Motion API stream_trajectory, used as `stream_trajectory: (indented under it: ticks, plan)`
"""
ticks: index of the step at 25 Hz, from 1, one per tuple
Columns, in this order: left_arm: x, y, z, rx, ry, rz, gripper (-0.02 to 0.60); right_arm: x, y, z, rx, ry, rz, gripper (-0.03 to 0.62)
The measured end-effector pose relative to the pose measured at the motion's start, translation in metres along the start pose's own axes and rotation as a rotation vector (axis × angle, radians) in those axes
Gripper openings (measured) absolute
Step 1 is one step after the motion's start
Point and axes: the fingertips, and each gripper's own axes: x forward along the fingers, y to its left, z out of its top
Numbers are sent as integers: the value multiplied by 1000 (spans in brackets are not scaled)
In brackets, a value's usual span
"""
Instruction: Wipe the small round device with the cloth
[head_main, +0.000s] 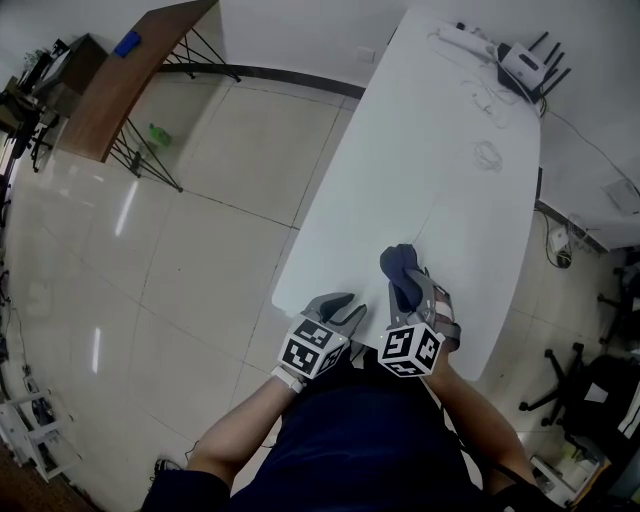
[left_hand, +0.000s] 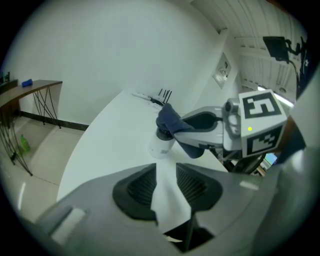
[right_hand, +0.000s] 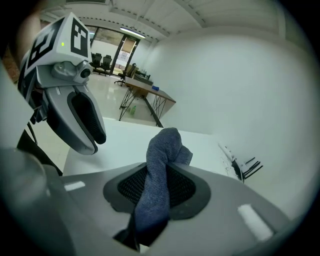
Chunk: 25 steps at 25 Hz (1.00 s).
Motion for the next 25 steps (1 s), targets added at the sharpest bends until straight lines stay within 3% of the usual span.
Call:
stream_trajectory:
  ticks: [8, 17, 25]
  plan:
    - [0, 3, 0, -5, 10, -10, 120, 5, 20, 3, -79, 11, -6, 112]
    - [1, 13, -6, -28, 35, 3, 120, 38, 57, -19, -117, 80, 75, 112]
    - [7, 18, 2, -15, 32, 6, 118, 55, 77, -39, -62, 188, 195, 112]
